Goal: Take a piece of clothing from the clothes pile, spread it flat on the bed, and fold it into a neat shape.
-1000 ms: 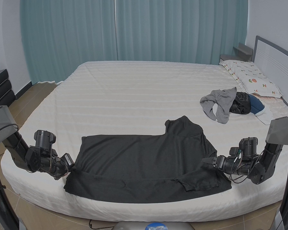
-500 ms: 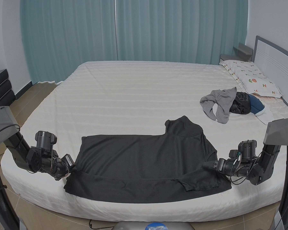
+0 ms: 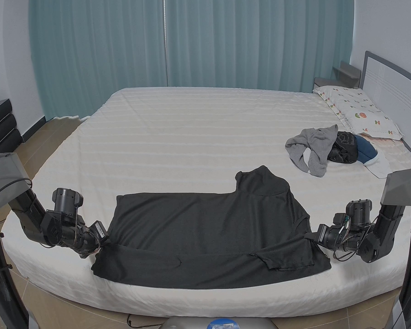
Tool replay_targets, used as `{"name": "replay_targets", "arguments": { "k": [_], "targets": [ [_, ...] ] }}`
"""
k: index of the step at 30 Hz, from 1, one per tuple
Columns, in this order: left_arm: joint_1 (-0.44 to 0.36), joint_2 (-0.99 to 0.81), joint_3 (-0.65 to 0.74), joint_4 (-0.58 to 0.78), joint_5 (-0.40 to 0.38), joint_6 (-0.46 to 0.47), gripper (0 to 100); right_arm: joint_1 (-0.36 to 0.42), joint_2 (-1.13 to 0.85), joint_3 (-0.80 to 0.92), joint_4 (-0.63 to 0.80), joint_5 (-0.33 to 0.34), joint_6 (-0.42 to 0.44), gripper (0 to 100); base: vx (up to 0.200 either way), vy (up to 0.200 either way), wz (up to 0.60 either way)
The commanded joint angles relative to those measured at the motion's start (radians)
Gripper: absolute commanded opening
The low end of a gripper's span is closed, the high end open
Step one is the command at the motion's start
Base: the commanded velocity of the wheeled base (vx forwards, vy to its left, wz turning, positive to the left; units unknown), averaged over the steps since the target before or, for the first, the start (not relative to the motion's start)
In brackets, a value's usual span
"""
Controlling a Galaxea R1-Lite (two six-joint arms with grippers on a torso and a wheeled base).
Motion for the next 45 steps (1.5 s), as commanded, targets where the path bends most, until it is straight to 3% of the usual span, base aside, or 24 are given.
{"name": "replay_targets", "arguments": {
  "k": [1,19,40,41,45],
  "targets": [
    [0.001,0.009,-0.008,-0.001,0.001,-0.004,0,-0.005,-0.008,0.005,0.000,0.002,0.001,0,0.000,0.000,0.00],
    [0.033,-0.109,0.009,0.011,0.011,-0.042,0,0.003,-0.090,0.116,-0.135,0.003,0.006,0,0.000,0.000,0.00],
    [0.012,0.042,-0.066,0.008,0.014,-0.036,0,0.011,-0.012,0.082,-0.130,0.003,0.004,0,0.000,0.000,0.00],
    [0.012,0.042,-0.066,0.008,0.014,-0.036,100,0.012,-0.011,0.082,-0.132,0.003,0.004,0,0.000,0.000,0.00],
    [0.005,0.043,-0.068,0.010,0.014,-0.038,100,0.015,0.003,0.076,-0.127,0.002,0.004,0,0.000,0.000,0.00]
  ]
}}
